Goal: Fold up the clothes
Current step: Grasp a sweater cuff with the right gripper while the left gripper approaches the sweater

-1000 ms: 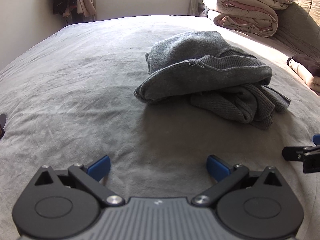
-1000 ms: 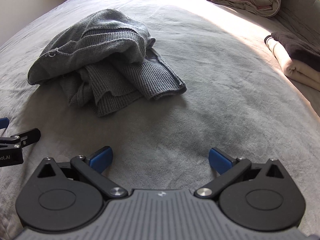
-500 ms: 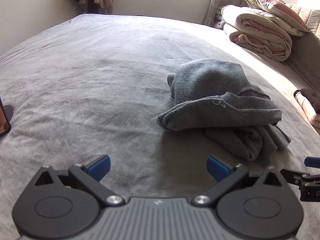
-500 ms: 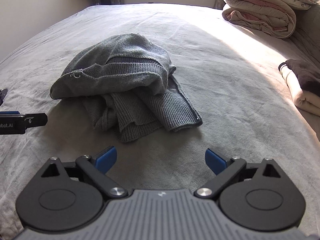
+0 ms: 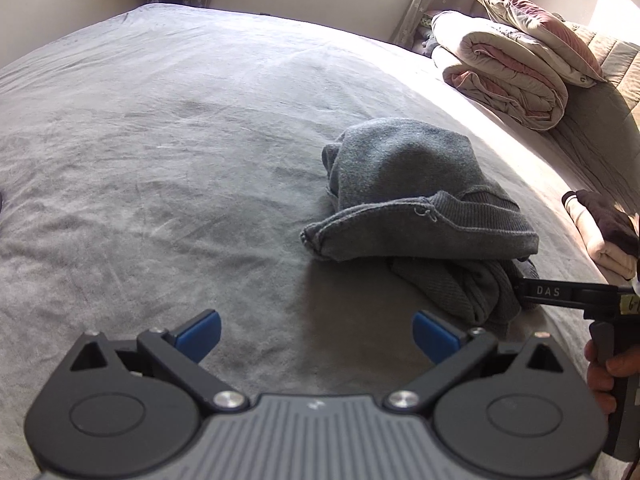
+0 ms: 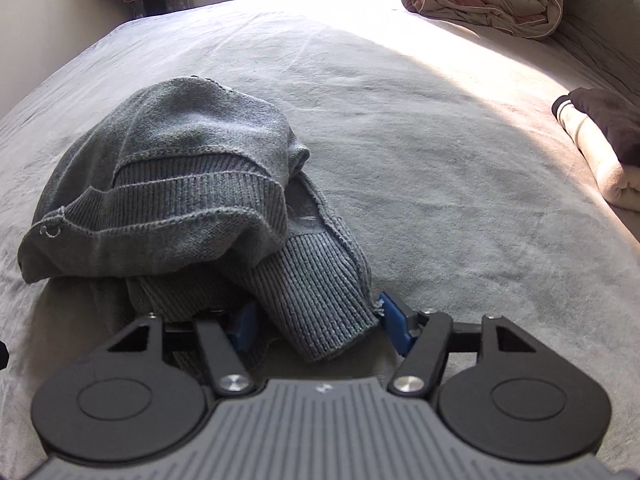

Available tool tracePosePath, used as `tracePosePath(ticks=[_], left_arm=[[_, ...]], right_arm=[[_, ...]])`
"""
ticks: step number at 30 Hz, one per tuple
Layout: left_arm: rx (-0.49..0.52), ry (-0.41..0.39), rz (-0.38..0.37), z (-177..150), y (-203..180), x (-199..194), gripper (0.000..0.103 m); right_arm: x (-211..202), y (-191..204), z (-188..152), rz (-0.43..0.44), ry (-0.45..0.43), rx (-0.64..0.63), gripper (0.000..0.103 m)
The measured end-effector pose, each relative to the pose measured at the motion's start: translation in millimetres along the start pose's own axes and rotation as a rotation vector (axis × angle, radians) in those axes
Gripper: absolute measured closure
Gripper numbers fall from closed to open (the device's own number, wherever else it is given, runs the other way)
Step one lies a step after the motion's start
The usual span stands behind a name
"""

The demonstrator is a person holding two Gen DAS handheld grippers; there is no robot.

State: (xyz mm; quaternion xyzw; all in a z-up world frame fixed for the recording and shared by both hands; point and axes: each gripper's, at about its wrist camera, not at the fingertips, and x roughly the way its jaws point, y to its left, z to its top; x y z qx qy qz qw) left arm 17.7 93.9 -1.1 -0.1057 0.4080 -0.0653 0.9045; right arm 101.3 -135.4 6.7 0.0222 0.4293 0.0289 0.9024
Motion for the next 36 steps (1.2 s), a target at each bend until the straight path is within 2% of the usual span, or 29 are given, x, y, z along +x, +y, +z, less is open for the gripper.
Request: tracePosePath(ticks=[1, 2, 3, 4, 8, 14, 24, 29, 30, 31, 32, 36], left_arm=[[-0.006, 0.002, -0.013, 1, -1, 0, 0.001], [-0.010, 0.005, -0.025, 1, -3, 0, 0.001], [-0.013, 0.009, -0.035, 2, -4, 0, 0.001], [-0.015, 0.012, -0.039, 1, -5, 1, 0.001], [-0.027, 0.020, -0.040, -1, -7, 1, 0.001], [-0.062, 0.033, -0.043, 2, -3, 3, 0.001], [-0.128, 0.058, -0.102, 6, 4, 7, 0.001], [-0.105, 0.039, -0.142, 8, 0, 3, 0.001], [-0.097, 0.035, -0.151, 7, -2, 2, 0.001], [-0.089, 0.032, -0.160, 7, -3, 1, 0.001], [-0.083, 0.033, -0.168, 7, -4, 1, 0.001], [-0.085, 0.036, -0.165, 5, -2, -1, 0.001]], right_arm=[[-3, 3, -1, 0.009, 0.001, -0.008, 0.066], [-7, 7, -2, 0.017, 0.002, -0.017, 0.077], [-10, 11, -2, 0.011, 0.012, -0.034, 0.085], [-14, 15, -3, 0.004, 0.022, -0.051, 0.087], [-33, 26, -7, 0.005, 0.045, -0.076, 0.089], [-66, 42, -18, 0.096, 0.072, -0.112, 0.090], [-108, 69, -49, 0.277, 0.167, -0.168, 0.090], [-116, 65, -47, 0.279, 0.142, -0.204, 0.081], [-116, 60, -45, 0.267, 0.129, -0.194, 0.068], [-116, 56, -44, 0.254, 0.116, -0.184, 0.048], [-117, 51, -42, 0.238, 0.095, -0.175, 0.041], [-118, 35, -34, 0.189, 0.034, -0.165, 0.039]])
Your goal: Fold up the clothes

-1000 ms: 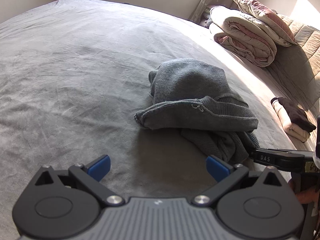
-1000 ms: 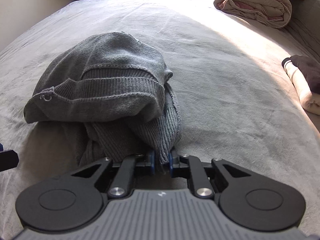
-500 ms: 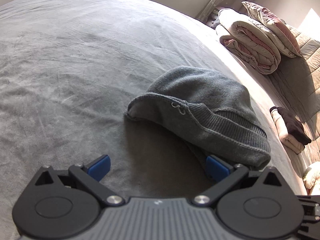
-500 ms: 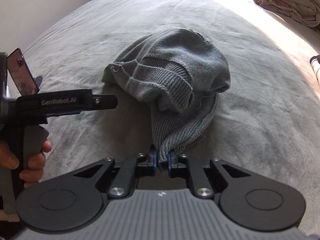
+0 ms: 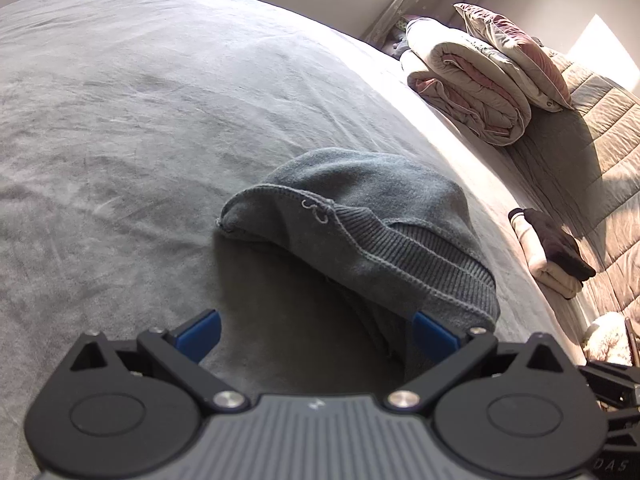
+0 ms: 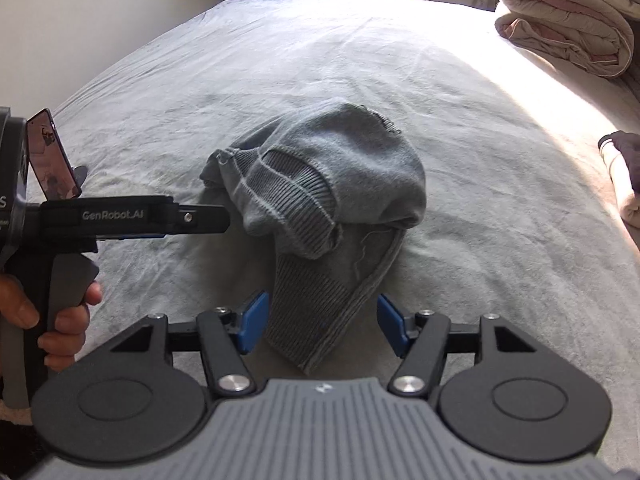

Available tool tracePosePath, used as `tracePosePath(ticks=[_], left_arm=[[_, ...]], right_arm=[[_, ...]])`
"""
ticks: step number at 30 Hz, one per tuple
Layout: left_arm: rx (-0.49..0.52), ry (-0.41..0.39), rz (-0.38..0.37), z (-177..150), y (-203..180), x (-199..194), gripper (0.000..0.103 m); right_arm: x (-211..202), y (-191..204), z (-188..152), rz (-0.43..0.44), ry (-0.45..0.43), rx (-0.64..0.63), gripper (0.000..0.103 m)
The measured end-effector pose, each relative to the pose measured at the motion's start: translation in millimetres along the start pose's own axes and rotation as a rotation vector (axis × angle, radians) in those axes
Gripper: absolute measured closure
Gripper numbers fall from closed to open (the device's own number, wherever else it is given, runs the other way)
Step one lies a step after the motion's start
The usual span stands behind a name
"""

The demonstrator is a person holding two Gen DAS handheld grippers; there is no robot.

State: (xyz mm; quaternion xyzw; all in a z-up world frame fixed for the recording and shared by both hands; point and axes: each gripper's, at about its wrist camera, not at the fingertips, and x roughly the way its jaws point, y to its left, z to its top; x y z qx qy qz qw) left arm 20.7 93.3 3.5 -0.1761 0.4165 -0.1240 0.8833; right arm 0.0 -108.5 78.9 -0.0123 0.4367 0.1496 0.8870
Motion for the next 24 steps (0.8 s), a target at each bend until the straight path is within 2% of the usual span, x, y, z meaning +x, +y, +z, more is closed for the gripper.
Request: tracePosePath(ticks=[2, 5, 8, 15, 17, 19, 22, 24], left_arm=[[0.013, -0.006, 0.025, 0, 1, -1, 0.001], [0.066, -0.020, 0.102, -2, 1, -1, 0.001], [0.083, -0.013, 0.137, -2, 4, 1, 0.001], [0.057, -0.007, 0.141, -5, 13, -4, 0.001], [0.048, -0.002, 0.143, -6, 16, -5, 0.001], [0.037, -0.001, 0.142, -5, 20, -7, 0.001], [0.021, -0.004, 0.138, -6, 25, -11, 0.001], [0.017, -0.013, 0.122, -7, 27, -14, 0.001]], right_arm=[[0, -2, 4, -0.009, -0.017, -0.016, 0.039], [3, 3, 11, -0.027, -0.024, -0.068, 0.038], [12, 14, 18, -0.075, -0.036, -0.142, 0.034], [35, 35, 35, -0.092, -0.010, -0.243, 0.034], [39, 40, 42, -0.068, 0.012, -0.239, 0.046], [42, 42, 51, -0.054, 0.046, -0.205, 0.070], [42, 40, 66, -0.009, 0.067, -0.132, 0.081], [41, 38, 77, 0.033, 0.075, -0.068, 0.085]])
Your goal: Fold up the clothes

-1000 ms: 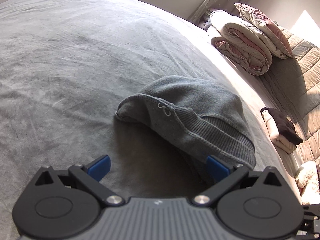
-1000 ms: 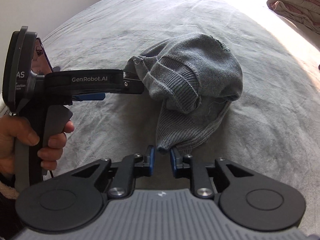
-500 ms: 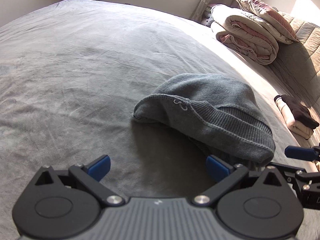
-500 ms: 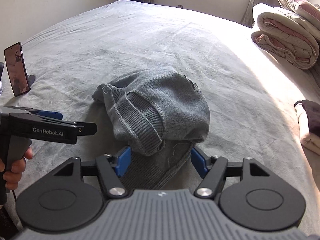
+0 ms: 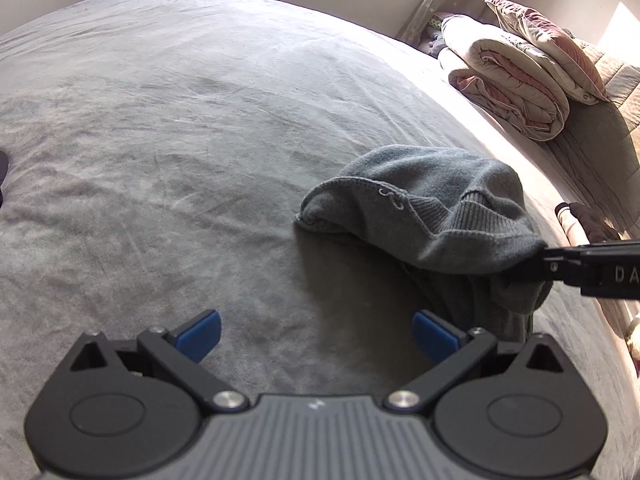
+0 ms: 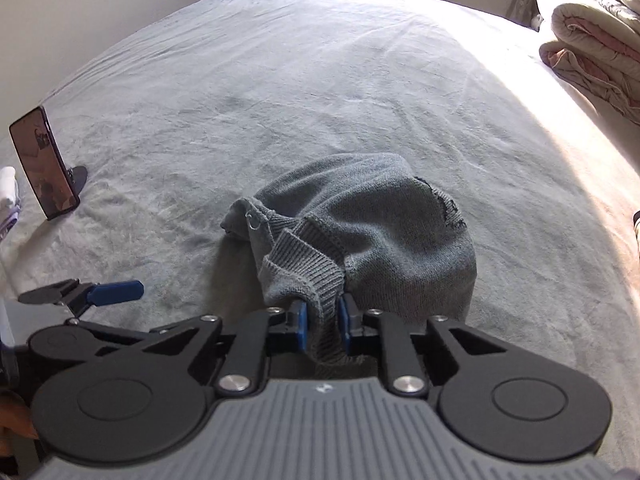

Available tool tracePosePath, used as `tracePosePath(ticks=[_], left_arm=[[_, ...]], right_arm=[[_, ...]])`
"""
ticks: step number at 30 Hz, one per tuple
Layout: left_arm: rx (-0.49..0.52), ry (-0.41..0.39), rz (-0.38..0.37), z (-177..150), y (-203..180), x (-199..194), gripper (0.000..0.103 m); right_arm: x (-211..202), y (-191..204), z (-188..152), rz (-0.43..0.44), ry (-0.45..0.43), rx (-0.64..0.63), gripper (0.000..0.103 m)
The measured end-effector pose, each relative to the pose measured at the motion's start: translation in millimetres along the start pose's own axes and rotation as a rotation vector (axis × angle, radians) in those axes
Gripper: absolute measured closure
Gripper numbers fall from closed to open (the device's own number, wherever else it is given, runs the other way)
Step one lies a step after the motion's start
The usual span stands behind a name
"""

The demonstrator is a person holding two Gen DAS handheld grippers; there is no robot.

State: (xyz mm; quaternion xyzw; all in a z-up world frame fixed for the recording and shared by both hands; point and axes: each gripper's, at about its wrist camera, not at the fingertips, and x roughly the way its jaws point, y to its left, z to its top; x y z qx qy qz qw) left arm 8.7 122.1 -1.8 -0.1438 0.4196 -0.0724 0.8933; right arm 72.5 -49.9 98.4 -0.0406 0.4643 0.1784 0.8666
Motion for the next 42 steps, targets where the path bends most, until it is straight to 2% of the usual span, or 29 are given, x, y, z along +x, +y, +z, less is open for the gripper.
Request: tracePosePath(ticks=[7, 15, 19, 22, 24, 27, 35, 37, 39, 42], left_arm=[[0.002, -0.073, -0.117, 3, 3, -16, 0.001], [-0.019, -0.226, -0.206, 5, 1, -32, 0.003], [-0.070, -0.290, -0.236, 7, 6, -35, 0.016], [-0.122, -0.319, -0.263, 9, 11, -33, 0.031], [-0.161, -0.328, -0.271, 10, 15, -31, 0.051], [-0.193, -0.315, -0.252, 13, 20, -28, 0.094], [-0.193, -0.310, -0.005, 19, 35, -25, 0.096], [-0.200, -0.305, 0.059, 22, 43, -24, 0.096], [-0.213, -0.302, 0.107, 24, 51, -23, 0.096], [-0.251, -0.305, 0.136, 27, 62, -25, 0.096]], right_arm=[[-4, 6, 34, 0.223, -0.002, 0.187, 0.086], [-1, 30, 59, 0.374, 0.005, 0.246, 0.086], [2, 38, 63, 0.428, 0.022, 0.260, 0.086], [5, 41, 65, 0.455, 0.036, 0.261, 0.086], [8, 43, 65, 0.467, 0.044, 0.258, 0.086], [15, 43, 66, 0.476, 0.057, 0.262, 0.086], [22, 27, 66, 0.535, 0.037, 0.272, 0.077], [20, 18, 67, 0.517, 0.004, 0.272, 0.059], [18, 6, 64, 0.478, -0.032, 0.263, 0.055], [23, -16, 55, 0.401, -0.036, 0.274, 0.054]])
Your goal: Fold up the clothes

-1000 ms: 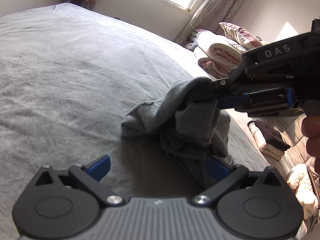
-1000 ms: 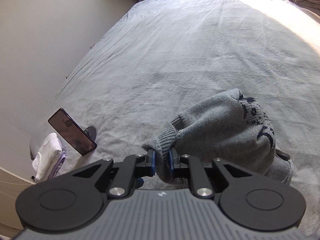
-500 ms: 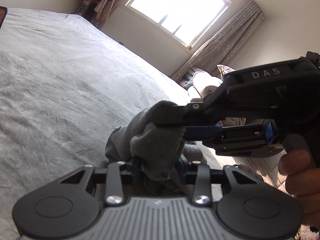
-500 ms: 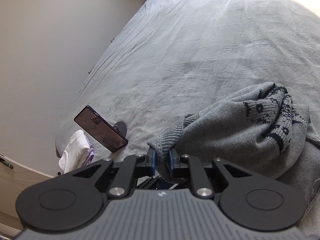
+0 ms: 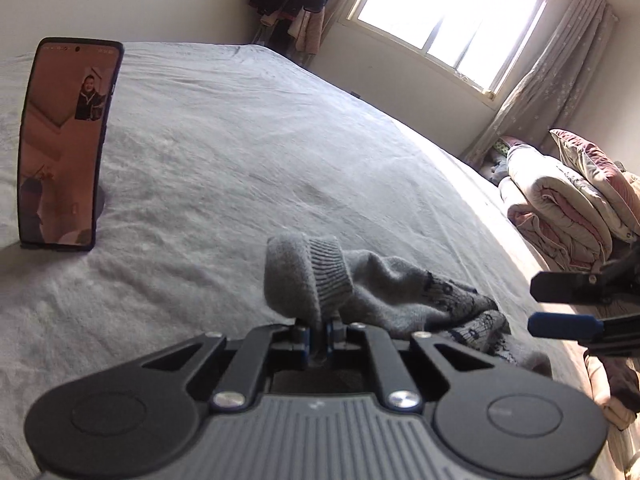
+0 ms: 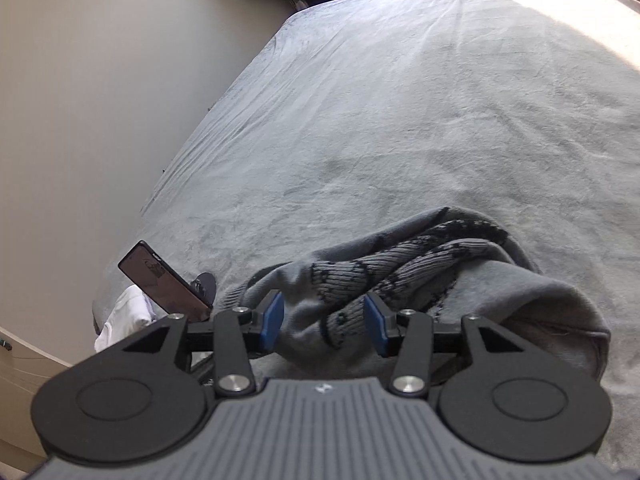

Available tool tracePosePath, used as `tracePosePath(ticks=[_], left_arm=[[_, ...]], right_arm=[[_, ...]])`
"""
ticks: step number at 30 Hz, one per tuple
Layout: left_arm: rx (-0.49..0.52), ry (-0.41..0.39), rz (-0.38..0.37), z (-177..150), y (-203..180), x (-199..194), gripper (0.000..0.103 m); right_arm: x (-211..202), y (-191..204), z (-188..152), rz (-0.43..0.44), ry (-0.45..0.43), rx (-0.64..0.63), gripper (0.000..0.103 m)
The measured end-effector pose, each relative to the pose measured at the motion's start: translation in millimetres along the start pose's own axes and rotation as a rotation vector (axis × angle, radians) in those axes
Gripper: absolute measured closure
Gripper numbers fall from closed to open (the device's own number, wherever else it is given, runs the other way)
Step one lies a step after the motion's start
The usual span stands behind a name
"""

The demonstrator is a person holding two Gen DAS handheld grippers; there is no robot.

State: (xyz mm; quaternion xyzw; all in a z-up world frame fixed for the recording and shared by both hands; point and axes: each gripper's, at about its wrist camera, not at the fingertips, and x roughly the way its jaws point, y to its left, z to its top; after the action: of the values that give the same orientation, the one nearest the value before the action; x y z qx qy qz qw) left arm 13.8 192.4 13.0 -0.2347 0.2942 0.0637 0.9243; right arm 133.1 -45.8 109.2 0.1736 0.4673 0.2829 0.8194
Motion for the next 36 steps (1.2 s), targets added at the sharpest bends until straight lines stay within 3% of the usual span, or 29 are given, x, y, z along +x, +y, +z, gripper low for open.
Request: tracePosePath(ticks=[6, 12, 14, 16, 20, 21, 23, 25, 30, 36], left_arm=[[-0.029, -0.009, 0.035, 1, 5, -1, 0.096], [-0.058, 0.075, 0.021, -5, 5, 9, 0.093], [-0.079, 0.114, 0.008, -7, 7, 12, 0.083], [-0.099, 0.158, -0.010, -9, 9, 16, 0.060], [-0.119, 0.215, -0.038, -14, 9, 22, 0.059], [-0.124, 0.231, -0.046, -16, 9, 25, 0.059], [-0.137, 0.256, -0.059, -19, 8, 30, 0.060], [-0.132, 0.262, -0.057, -20, 6, 33, 0.075], [-0.080, 0.259, -0.073, -21, -7, 34, 0.093], [-0.039, 0.248, -0.125, -20, -22, 27, 0.097]], right_arm=[[-11, -43, -11, -0.140, -0.012, 0.019, 0.052], [-25, -64, -17, -0.253, -0.063, -0.075, 0.044], [-23, -70, -19, -0.281, -0.044, -0.102, 0.043], [-19, -76, -23, -0.296, -0.024, -0.123, 0.043], [-5, -86, -33, -0.326, -0.001, -0.144, 0.043], [0, -88, -35, -0.332, 0.000, -0.143, 0.045], [3, -91, -39, -0.333, -0.009, -0.134, 0.070], [0, -90, -42, -0.323, -0.030, -0.118, 0.083], [-33, -72, -52, -0.336, -0.042, -0.141, 0.089], [-89, -44, -87, -0.350, -0.016, -0.163, 0.090]])
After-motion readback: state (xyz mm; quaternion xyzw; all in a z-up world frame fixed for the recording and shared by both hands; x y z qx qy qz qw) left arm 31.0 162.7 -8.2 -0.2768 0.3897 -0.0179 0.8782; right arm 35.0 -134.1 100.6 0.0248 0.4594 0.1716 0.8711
